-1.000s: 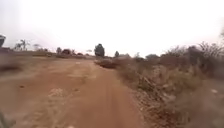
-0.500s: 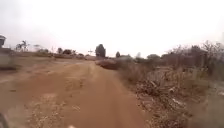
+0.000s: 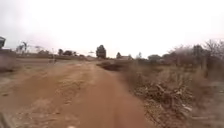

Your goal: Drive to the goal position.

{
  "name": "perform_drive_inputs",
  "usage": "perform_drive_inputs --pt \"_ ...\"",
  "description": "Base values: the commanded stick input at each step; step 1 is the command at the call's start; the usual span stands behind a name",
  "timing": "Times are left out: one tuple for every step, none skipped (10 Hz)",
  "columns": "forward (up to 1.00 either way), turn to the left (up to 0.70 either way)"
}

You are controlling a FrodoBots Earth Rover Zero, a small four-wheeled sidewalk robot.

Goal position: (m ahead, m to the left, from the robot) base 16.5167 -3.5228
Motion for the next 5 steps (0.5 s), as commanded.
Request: perform_drive_inputs --pt "0.50 0.00" --pt "0.50 0.00" --pt "0.50 0.00" --pt "0.50 0.00" --pt "0.50 0.00"
